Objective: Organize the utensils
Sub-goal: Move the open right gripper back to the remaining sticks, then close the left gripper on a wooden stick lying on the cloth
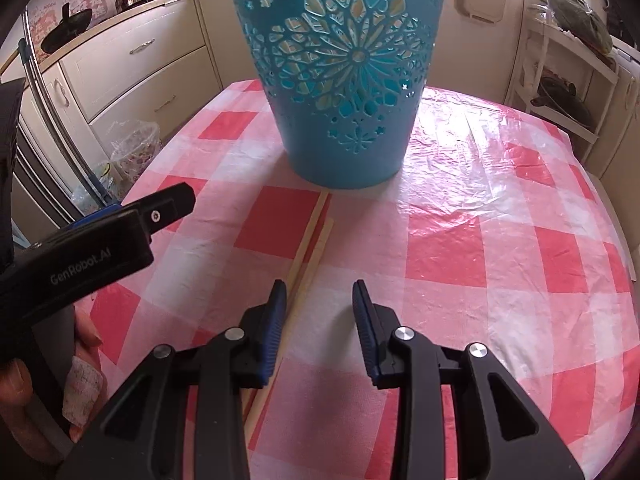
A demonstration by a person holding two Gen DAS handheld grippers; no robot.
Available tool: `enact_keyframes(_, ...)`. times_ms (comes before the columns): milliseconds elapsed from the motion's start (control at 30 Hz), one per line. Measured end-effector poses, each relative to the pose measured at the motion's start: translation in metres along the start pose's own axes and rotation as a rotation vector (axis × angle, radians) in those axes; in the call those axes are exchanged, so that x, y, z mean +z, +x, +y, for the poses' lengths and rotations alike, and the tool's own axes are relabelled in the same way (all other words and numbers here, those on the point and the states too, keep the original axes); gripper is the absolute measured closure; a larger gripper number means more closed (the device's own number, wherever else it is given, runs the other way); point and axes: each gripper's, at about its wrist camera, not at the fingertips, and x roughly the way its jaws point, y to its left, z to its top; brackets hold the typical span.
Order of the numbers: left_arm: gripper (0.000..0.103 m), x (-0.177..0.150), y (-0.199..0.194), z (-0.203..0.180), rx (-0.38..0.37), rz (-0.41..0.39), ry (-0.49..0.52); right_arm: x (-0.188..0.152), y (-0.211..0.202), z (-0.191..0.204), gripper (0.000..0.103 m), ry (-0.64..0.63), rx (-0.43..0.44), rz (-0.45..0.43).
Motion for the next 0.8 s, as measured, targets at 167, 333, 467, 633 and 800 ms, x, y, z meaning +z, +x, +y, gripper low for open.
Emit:
enact_keyframes(167,0.008,0.000,0.000,0.000,0.000,0.001,0.001,-0.006,-0.004,-0.004,0.070,-0.033,-0.020,0.010)
enact_keyframes(333,0.008,0.000,0.000,-0.002,0.004,0.003,0.003,-0.005,-0.004,-0.006,0.070,-0.020,-0.013,0.014)
enact_keyframes(467,0.008,0.000,0.000,-0.001,0.001,0.003,0.000,-0.006,-0.004,-0.001,0.079,-0.103,-0.025,0.021)
enact_keyframes(633,0.008,0.000,0.003,-0.008,-0.020,0.027,0.047,-0.003,-0.006,-0.022,0.089,-0.152,-0.066,0.049)
enact_keyframes(800,0.008,0.002,0.010,-0.048,-0.083,0.085,0.193,-0.005,-0.009,-0.053,0.089,-0.024,0.007,0.040)
